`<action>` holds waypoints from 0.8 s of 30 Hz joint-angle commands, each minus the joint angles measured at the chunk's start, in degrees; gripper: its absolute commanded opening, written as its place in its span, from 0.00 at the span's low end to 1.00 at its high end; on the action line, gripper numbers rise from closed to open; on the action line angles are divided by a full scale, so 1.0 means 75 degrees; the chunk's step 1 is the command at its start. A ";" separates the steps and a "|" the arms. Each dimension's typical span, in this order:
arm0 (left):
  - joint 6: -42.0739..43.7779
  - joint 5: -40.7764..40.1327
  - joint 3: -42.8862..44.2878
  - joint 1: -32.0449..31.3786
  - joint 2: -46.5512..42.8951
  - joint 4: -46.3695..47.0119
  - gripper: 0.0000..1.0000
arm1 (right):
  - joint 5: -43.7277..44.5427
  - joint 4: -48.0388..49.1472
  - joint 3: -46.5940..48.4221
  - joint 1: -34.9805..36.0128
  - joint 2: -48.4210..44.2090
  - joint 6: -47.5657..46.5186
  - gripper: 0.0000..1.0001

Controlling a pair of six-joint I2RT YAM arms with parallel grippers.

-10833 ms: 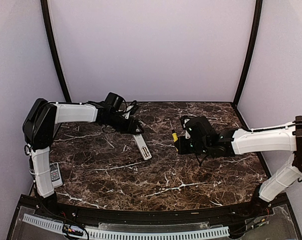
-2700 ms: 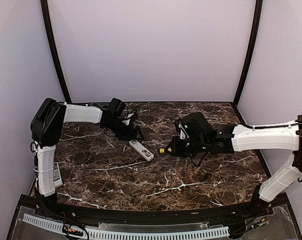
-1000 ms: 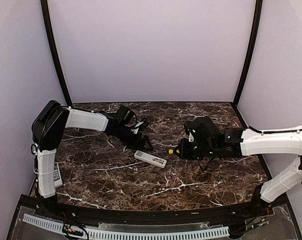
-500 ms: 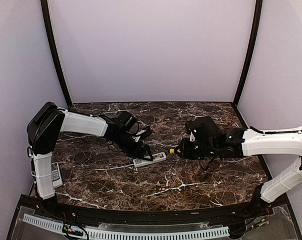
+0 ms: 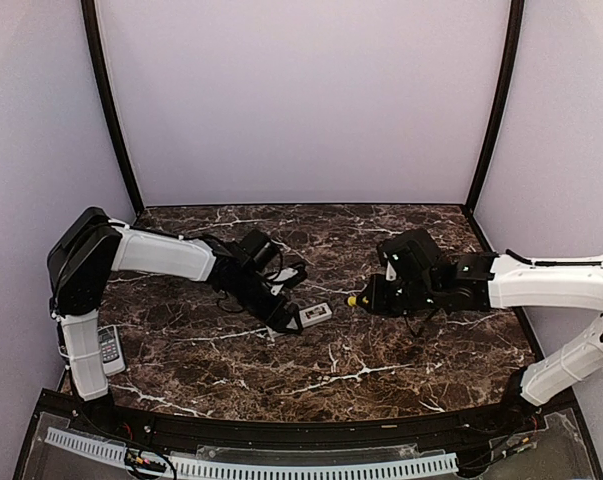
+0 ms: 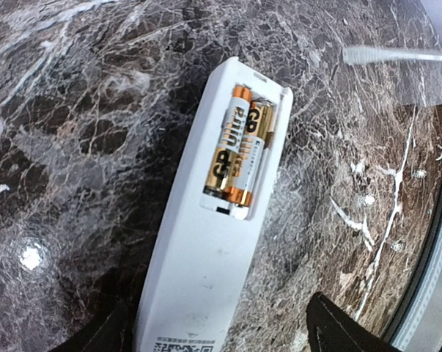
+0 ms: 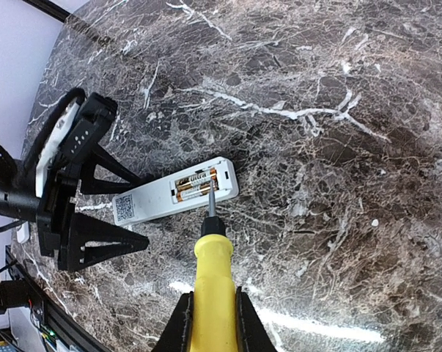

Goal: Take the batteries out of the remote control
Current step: Adjust the remote control without the battery cover at the center of the board, then hold the remote control without the battery cover at the center of the board.

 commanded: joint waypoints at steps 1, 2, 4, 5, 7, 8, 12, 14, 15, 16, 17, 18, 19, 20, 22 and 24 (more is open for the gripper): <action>0.0615 -0.0806 -0.0130 -0.0365 -0.0322 -0.0419 0.82 | -0.0365 0.0031 0.0108 -0.0327 -0.0244 -0.0392 0.00; 0.0656 -0.0882 -0.0115 -0.0400 -0.0301 -0.0434 0.81 | -0.0495 0.0053 0.0097 -0.0397 -0.0262 -0.0469 0.00; 0.0748 -0.1074 -0.0083 -0.0474 -0.0259 -0.0500 0.79 | -0.0822 0.0114 0.0092 -0.0513 -0.0278 -0.0644 0.00; 0.0815 -0.1159 -0.0071 -0.0497 -0.0219 -0.0537 0.76 | -0.0903 0.0102 0.0111 -0.0559 -0.0270 -0.0721 0.00; 0.0929 -0.1293 -0.0036 -0.0549 -0.0168 -0.0573 0.73 | -0.1007 0.0013 0.0186 -0.0625 -0.0224 -0.0880 0.00; 0.0948 -0.1384 -0.0019 -0.0562 -0.0144 -0.0599 0.71 | -0.1004 -0.0070 0.0232 -0.0650 -0.0193 -0.0952 0.00; 0.1229 -0.1547 0.0047 -0.0641 -0.0066 -0.0679 0.58 | -0.1004 -0.0263 0.0346 -0.0706 -0.0097 -0.1208 0.00; 0.1330 -0.1580 0.0081 -0.0663 -0.0023 -0.0707 0.52 | -0.1098 -0.0277 0.0353 -0.0750 -0.0058 -0.1312 0.00; 0.1385 -0.1591 0.0096 -0.0667 -0.0017 -0.0712 0.48 | -0.1234 -0.0268 0.0353 -0.0784 -0.0042 -0.1340 0.00; 0.1410 -0.1590 0.0106 -0.0668 -0.0003 -0.0734 0.46 | -0.1343 -0.0217 0.0353 -0.0817 -0.0030 -0.1383 0.00; 0.1466 -0.1584 0.0122 -0.0674 -0.0001 -0.0737 0.43 | -0.1450 -0.0161 0.0352 -0.0857 -0.0018 -0.1428 0.00; 0.1497 -0.1574 0.0125 -0.0681 0.0001 -0.0740 0.41 | -0.1549 -0.0094 0.0353 -0.0879 -0.0007 -0.1507 0.00; 0.1565 -0.1564 0.0136 -0.0692 0.0001 -0.0741 0.37 | -0.1659 -0.0031 0.0362 -0.0894 0.0010 -0.1599 0.00; 0.1646 -0.1537 0.0138 -0.0721 -0.0008 -0.0750 0.35 | -0.1730 0.0003 0.0375 -0.0900 0.0051 -0.1666 0.00; 0.1807 -0.1501 0.0125 -0.0802 -0.0019 -0.0745 0.30 | -0.1810 -0.0005 0.0427 -0.0912 0.0146 -0.1766 0.00; 0.1981 -0.1478 0.0084 -0.0950 -0.0047 -0.0709 0.27 | -0.1882 -0.0076 0.0504 -0.0913 0.0257 -0.1857 0.00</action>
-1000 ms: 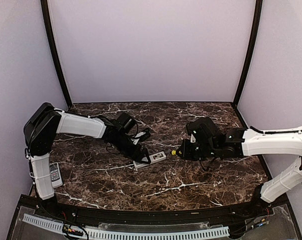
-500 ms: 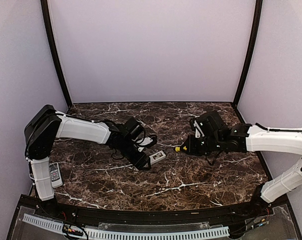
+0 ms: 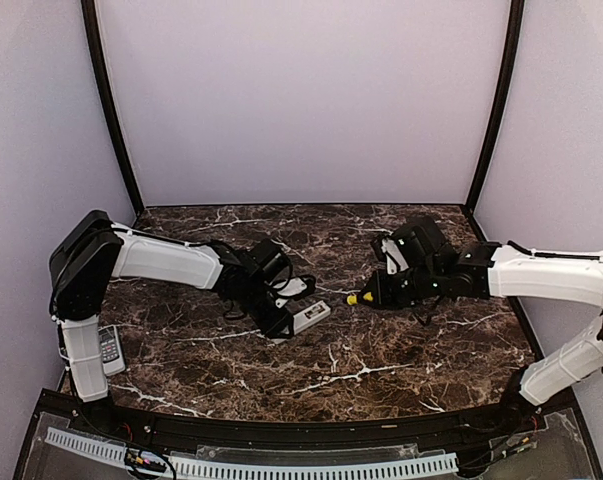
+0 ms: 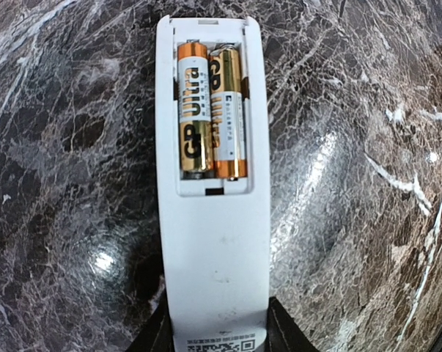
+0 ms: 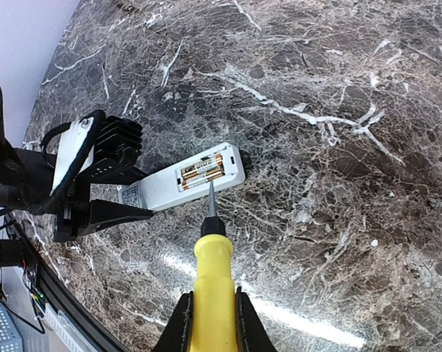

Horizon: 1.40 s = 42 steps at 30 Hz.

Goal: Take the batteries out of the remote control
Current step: Hold the remote control without the battery cover at the center of the board.

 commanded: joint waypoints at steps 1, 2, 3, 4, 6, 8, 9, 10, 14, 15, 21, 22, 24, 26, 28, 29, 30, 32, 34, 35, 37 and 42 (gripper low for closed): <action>0.0544 0.0141 -0.0012 -0.0347 -0.0032 -0.0297 0.27 | -0.0386 0.0105 0.0359 -0.0059 0.0292 -0.0369 0.00; 0.0642 0.0132 -0.0039 -0.0477 -0.0049 -0.0275 0.26 | -0.0418 0.0022 0.0419 -0.0056 0.0352 -0.0390 0.00; 0.0682 0.0044 -0.0088 -0.0538 -0.0056 -0.0266 0.26 | -0.0444 -0.0042 0.0466 -0.0058 0.0402 -0.0388 0.00; 0.0756 -0.0015 -0.0106 -0.0668 -0.0055 -0.0263 0.26 | -0.0470 -0.0073 0.0492 -0.0062 0.0436 -0.0393 0.00; 0.0878 -0.0220 -0.0146 -0.0858 -0.0064 -0.0263 0.26 | -0.0530 -0.0059 0.0457 -0.0059 0.0441 -0.0395 0.00; 0.0960 -0.0427 -0.0173 -0.0994 -0.0066 -0.0270 0.26 | -0.0487 -0.0101 0.0409 -0.0059 0.0428 -0.0418 0.00; 0.0995 -0.0529 -0.0180 -0.1052 -0.0066 -0.0280 0.25 | -0.0449 -0.0164 0.0399 -0.0059 0.0428 -0.0471 0.00; 0.1011 -0.0566 -0.0188 -0.1065 -0.0066 -0.0287 0.25 | -0.0392 -0.0272 0.0397 -0.0059 0.0438 -0.0501 0.00; 0.1059 -0.0653 -0.0204 -0.1129 -0.0099 -0.0266 0.25 | -0.0207 -0.0491 0.0322 -0.0059 0.0363 -0.0641 0.00; 0.1061 -0.0651 -0.0205 -0.1136 -0.0094 -0.0263 0.25 | -0.0200 -0.0490 0.0291 -0.0059 0.0336 -0.0658 0.00; 0.1073 -0.0689 -0.0235 -0.1159 -0.0087 -0.0235 0.24 | 0.0068 -0.0734 0.0260 -0.0059 0.0329 -0.0725 0.00; 0.1073 -0.0680 -0.0238 -0.1164 -0.0086 -0.0236 0.24 | 0.0080 -0.0763 0.0263 -0.0059 0.0339 -0.0749 0.00; 0.1079 -0.0692 -0.0241 -0.1167 -0.0081 -0.0235 0.24 | 0.0074 -0.0794 0.0252 -0.0047 0.0363 -0.0762 0.00; 0.1084 -0.0703 -0.0241 -0.1172 -0.0078 -0.0242 0.24 | 0.0122 -0.0856 0.0230 -0.0027 0.0362 -0.0758 0.00; 0.1091 -0.0728 -0.0235 -0.1173 -0.0069 -0.0247 0.24 | 0.0167 -0.0865 0.0197 -0.0029 0.0349 -0.0778 0.00; 0.1088 -0.0727 -0.0238 -0.1179 -0.0067 -0.0248 0.24 | 0.0160 -0.0845 0.0185 -0.0026 0.0349 -0.0779 0.00; 0.1086 -0.0729 -0.0231 -0.1174 -0.0067 -0.0248 0.24 | 0.0127 -0.0815 0.0182 -0.0024 0.0361 -0.0784 0.00; 0.1095 -0.0741 -0.0230 -0.1185 -0.0066 -0.0242 0.24 | 0.0033 -0.0773 0.0181 -0.0024 0.0408 -0.0785 0.00; 0.1097 -0.0759 -0.0229 -0.1184 -0.0066 -0.0253 0.24 | -0.0036 -0.0730 0.0181 -0.0006 0.0458 -0.0783 0.00; 0.1097 -0.0773 -0.0229 -0.1184 -0.0061 -0.0252 0.24 | -0.0060 -0.0720 0.0181 -0.0001 0.0471 -0.0780 0.00; 0.1097 -0.0788 -0.0229 -0.1195 -0.0055 -0.0262 0.24 | -0.0087 -0.0725 0.0171 0.0020 0.0493 -0.0759 0.00; 0.1097 -0.0812 -0.0207 -0.1199 -0.0028 -0.0268 0.24 | -0.0171 -0.0739 0.0137 0.0023 0.0547 -0.0705 0.00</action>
